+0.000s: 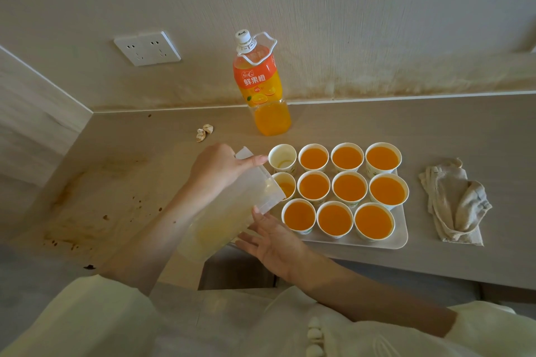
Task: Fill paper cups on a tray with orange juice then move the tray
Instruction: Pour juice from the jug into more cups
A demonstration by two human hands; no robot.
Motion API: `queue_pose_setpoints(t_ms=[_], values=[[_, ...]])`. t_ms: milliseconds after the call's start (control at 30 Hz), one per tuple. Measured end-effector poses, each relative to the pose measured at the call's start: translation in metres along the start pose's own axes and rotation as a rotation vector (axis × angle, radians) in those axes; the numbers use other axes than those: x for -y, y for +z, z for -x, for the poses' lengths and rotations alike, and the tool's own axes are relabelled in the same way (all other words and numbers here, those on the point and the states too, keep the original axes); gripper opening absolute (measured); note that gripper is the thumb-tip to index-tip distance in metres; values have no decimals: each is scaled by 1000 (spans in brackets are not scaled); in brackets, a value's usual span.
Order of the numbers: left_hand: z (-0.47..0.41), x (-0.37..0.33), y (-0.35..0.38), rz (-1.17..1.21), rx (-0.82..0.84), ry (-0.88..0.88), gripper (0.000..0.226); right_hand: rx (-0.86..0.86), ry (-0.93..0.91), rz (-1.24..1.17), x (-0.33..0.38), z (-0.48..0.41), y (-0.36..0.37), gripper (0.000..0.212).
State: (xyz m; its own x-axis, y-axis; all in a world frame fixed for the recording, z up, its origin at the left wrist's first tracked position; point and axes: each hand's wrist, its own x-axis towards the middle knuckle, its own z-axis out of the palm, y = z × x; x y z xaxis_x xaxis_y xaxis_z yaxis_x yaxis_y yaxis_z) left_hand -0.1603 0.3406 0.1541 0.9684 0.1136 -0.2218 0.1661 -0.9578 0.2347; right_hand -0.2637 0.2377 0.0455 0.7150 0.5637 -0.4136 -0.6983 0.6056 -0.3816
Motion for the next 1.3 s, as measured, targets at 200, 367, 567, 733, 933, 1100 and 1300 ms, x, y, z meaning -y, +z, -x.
queue_pose_setpoints(t_ms=[200,367,567,733,933,1100,1300], values=[[0,2,0,10,-4,0,73,-2,-2,7,-1,0,0,51],[0,2,-1,-3,-3,7,72,8,-10,13,0,0,1,43],[0,3,-1,-22,8,8,73,12,-8,2,-2,-1,1,49],[-1,3,-2,-18,7,21,73,23,-4,2,-4,-3,0,50],[-1,1,-3,-28,8,19,74,35,-1,14,-4,-5,-3,54],[-3,-2,-4,-41,25,20,72,26,17,47,-4,-6,-3,60],[-5,-8,-7,-61,26,35,72,26,7,68,-1,-6,-1,56]])
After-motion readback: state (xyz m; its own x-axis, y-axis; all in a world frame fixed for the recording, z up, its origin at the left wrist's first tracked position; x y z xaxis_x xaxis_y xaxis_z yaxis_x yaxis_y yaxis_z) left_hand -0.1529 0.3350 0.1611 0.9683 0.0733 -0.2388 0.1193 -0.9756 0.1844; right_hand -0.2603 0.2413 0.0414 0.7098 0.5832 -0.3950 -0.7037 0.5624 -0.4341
